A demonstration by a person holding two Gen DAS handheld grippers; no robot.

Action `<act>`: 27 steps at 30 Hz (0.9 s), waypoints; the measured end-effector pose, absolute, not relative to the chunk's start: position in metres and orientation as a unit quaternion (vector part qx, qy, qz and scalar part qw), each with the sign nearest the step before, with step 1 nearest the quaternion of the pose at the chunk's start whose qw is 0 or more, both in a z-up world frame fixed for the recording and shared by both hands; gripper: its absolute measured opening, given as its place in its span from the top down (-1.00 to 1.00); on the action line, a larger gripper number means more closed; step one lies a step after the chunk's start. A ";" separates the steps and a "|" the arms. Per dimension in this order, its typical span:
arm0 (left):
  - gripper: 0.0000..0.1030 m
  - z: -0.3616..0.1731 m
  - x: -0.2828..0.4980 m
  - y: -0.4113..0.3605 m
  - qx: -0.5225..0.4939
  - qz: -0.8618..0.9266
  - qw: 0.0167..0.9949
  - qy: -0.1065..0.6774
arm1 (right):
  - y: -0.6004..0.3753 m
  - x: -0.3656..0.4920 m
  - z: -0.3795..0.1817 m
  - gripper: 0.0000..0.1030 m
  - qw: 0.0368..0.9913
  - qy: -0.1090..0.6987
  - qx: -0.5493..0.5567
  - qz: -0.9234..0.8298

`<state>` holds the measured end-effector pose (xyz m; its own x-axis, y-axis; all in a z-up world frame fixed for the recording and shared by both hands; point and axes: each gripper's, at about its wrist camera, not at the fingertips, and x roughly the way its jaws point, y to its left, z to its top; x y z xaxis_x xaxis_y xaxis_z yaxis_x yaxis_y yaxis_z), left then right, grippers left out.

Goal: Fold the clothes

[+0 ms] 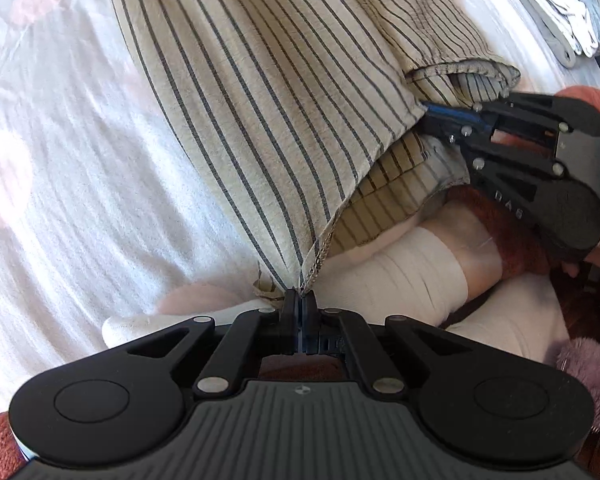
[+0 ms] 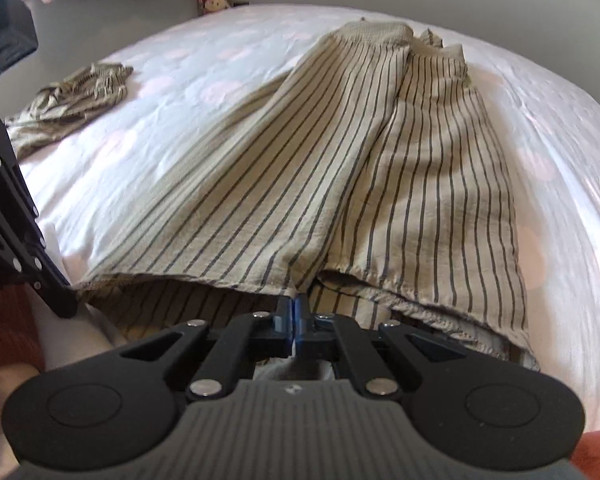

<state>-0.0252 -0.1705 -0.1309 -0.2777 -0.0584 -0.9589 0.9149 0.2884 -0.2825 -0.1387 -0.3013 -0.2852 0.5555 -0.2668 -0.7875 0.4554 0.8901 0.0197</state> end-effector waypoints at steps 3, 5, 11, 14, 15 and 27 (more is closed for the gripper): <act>1.00 -0.132 -0.022 -0.169 0.328 -0.490 0.492 0.641 | -0.306 -0.140 -0.288 0.98 0.866 0.438 0.135 -0.198; 0.88 -0.129 -0.024 -0.166 0.327 -0.498 0.491 0.636 | -0.304 -0.144 -0.288 0.90 0.867 0.439 0.144 -0.189; 0.17 -0.107 -0.024 -0.149 0.285 -0.539 0.502 0.613 | -0.298 -0.156 -0.277 0.23 0.884 0.409 0.150 -0.172; 0.14 -0.096 -0.018 -0.142 0.245 -0.555 0.516 0.605 | -0.298 -0.164 -0.271 0.23 0.893 0.387 0.162 -0.164; 0.14 -0.092 -0.016 -0.141 0.233 -0.560 0.519 0.602 | -0.299 -0.166 -0.269 0.23 0.895 0.379 0.168 -0.163; 0.36 -0.070 0.032 -0.157 0.169 -0.535 0.633 0.534 | -0.325 -0.164 -0.242 0.17 0.890 0.351 0.195 -0.215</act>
<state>0.0315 -0.1571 -0.0704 -0.1413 -0.4973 -0.8560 0.8570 0.3715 -0.3573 -0.1638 -0.3251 -0.2417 0.6611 -0.2458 -0.7089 0.5193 0.8319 0.1958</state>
